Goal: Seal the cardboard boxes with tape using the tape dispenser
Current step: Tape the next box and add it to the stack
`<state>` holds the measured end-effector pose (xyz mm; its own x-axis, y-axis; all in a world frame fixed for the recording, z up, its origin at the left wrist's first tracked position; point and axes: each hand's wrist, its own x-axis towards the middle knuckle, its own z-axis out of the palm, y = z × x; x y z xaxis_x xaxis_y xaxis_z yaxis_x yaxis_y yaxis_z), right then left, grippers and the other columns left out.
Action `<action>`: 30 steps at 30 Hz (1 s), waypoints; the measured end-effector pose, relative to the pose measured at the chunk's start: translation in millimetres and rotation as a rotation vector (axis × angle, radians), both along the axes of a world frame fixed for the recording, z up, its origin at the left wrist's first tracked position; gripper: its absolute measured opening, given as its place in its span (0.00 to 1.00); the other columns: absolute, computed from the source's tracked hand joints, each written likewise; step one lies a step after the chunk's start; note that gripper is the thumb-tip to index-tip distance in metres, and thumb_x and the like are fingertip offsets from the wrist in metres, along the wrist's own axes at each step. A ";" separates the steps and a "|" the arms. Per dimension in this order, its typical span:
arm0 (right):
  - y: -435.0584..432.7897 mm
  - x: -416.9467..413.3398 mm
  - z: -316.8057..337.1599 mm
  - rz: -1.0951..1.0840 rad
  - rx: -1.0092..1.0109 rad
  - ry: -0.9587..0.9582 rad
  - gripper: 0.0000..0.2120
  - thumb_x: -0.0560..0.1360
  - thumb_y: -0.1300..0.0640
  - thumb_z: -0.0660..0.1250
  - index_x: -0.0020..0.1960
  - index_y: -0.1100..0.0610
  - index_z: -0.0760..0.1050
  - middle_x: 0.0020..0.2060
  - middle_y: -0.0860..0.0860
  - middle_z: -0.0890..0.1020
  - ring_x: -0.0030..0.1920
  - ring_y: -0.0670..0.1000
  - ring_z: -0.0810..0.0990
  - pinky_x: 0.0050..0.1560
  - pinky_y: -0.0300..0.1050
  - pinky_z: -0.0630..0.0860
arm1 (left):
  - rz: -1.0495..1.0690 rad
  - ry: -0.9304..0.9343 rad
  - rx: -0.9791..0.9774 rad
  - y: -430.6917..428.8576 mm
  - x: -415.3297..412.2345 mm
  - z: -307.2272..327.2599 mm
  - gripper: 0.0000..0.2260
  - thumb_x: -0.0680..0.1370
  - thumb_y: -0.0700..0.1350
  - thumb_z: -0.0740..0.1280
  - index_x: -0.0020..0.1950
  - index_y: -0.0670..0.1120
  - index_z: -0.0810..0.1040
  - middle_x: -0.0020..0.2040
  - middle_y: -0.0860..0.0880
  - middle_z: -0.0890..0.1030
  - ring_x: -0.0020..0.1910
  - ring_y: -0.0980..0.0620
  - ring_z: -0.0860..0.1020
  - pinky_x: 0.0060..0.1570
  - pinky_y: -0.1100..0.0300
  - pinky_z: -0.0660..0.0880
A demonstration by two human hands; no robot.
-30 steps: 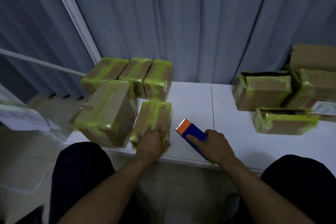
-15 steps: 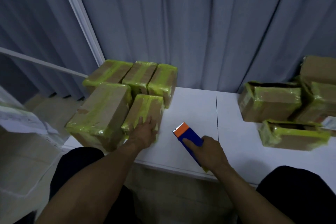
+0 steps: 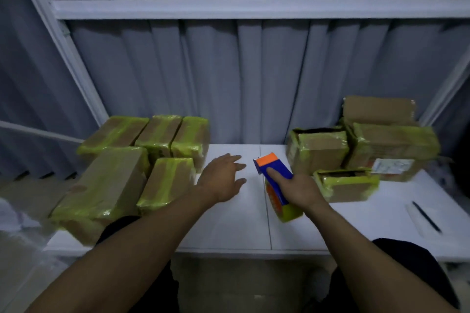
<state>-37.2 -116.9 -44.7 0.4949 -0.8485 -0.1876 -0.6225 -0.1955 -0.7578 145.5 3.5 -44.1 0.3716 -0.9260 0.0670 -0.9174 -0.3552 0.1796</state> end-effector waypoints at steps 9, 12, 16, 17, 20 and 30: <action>-122.3 -50.2 33.2 -0.239 -0.005 -0.079 0.29 0.75 0.32 0.67 0.34 0.58 0.75 0.33 0.54 0.80 0.37 0.54 0.80 0.34 0.45 0.68 | -0.127 0.053 0.058 -169.4 -46.2 13.6 0.24 0.80 0.57 0.64 0.75 0.54 0.69 0.75 0.54 0.68 0.72 0.49 0.68 0.68 0.52 0.67; -156.8 -52.0 14.9 -0.327 0.005 -0.081 0.30 0.75 0.31 0.67 0.35 0.58 0.74 0.34 0.53 0.79 0.37 0.54 0.79 0.35 0.46 0.67 | -0.137 0.117 0.016 -225.6 -35.6 -14.0 0.25 0.78 0.59 0.66 0.74 0.54 0.69 0.71 0.52 0.73 0.68 0.47 0.72 0.65 0.53 0.71; -186.3 -55.2 0.5 -0.384 0.041 -0.104 0.30 0.74 0.31 0.68 0.37 0.60 0.75 0.33 0.54 0.79 0.35 0.52 0.79 0.34 0.46 0.70 | -0.181 0.195 -0.061 -280.3 -18.5 -53.2 0.29 0.77 0.55 0.69 0.76 0.50 0.66 0.74 0.48 0.70 0.71 0.46 0.70 0.66 0.60 0.65; -191.9 -55.9 -1.2 -0.402 0.039 -0.109 0.30 0.74 0.31 0.68 0.37 0.60 0.75 0.33 0.54 0.79 0.34 0.52 0.78 0.34 0.46 0.70 | -0.211 0.218 -0.088 -290.0 -16.4 -59.9 0.31 0.78 0.53 0.70 0.77 0.48 0.64 0.75 0.47 0.68 0.72 0.46 0.68 0.64 0.64 0.62; -200.3 -56.2 -3.5 -0.411 0.033 -0.100 0.29 0.75 0.32 0.68 0.36 0.59 0.74 0.32 0.53 0.78 0.34 0.51 0.78 0.34 0.46 0.70 | -0.236 0.313 -0.150 -309.2 -15.5 -73.2 0.31 0.78 0.48 0.71 0.78 0.44 0.63 0.75 0.45 0.68 0.72 0.45 0.68 0.65 0.61 0.63; -188.8 -61.5 -1.4 -0.415 -0.024 -0.143 0.28 0.73 0.31 0.70 0.40 0.58 0.80 0.34 0.52 0.83 0.37 0.51 0.82 0.39 0.47 0.77 | 0.104 0.714 -0.529 -296.4 -17.1 -77.6 0.15 0.72 0.39 0.75 0.56 0.53 0.84 0.50 0.56 0.83 0.51 0.54 0.81 0.53 0.59 0.80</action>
